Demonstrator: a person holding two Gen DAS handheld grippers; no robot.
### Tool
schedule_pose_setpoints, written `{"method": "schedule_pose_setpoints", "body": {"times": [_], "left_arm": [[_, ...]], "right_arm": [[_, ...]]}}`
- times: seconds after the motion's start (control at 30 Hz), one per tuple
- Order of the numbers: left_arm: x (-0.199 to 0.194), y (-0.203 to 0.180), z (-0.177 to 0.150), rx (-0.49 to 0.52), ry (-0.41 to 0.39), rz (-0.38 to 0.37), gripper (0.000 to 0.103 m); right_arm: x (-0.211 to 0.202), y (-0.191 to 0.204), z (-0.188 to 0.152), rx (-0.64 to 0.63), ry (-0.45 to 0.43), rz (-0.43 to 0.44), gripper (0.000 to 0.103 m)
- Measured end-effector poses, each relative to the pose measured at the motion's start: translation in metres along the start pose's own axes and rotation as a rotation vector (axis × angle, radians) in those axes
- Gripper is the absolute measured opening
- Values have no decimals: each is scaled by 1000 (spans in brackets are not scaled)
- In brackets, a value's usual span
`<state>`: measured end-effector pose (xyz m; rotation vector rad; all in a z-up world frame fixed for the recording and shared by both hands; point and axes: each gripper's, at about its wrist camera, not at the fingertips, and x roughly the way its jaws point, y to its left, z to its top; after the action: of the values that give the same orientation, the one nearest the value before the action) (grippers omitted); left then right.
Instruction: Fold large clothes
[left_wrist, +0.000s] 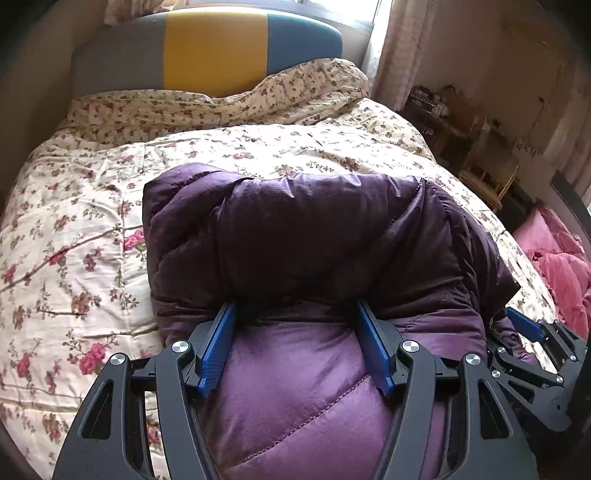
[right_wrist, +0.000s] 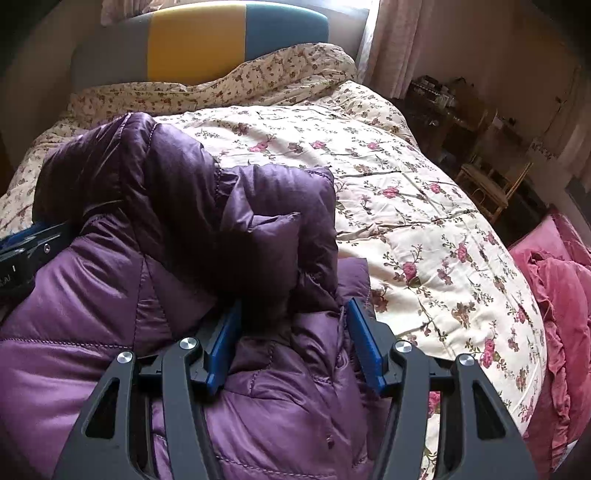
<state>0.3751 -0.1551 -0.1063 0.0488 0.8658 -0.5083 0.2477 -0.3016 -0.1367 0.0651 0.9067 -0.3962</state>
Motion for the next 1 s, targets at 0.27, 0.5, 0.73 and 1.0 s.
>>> {"method": "schedule_pose_setpoints", "body": {"times": [0.27, 0.5, 0.73, 1.0], "left_arm": [[-48, 44, -24, -222, -56, -90, 78], [-63, 68, -61, -357, -14, -217, 80], [-43, 51, -69, -408, 34, -386, 73], [-69, 41, -60, -332, -9, -420, 45]], "right_arm": [[-24, -28, 1, 54, -5, 108, 85], [-30, -36, -16, 40, 46, 191, 88], [-11, -37, -23, 88, 97, 319, 60], [-34, -32, -27, 58, 61, 357, 25]]}}
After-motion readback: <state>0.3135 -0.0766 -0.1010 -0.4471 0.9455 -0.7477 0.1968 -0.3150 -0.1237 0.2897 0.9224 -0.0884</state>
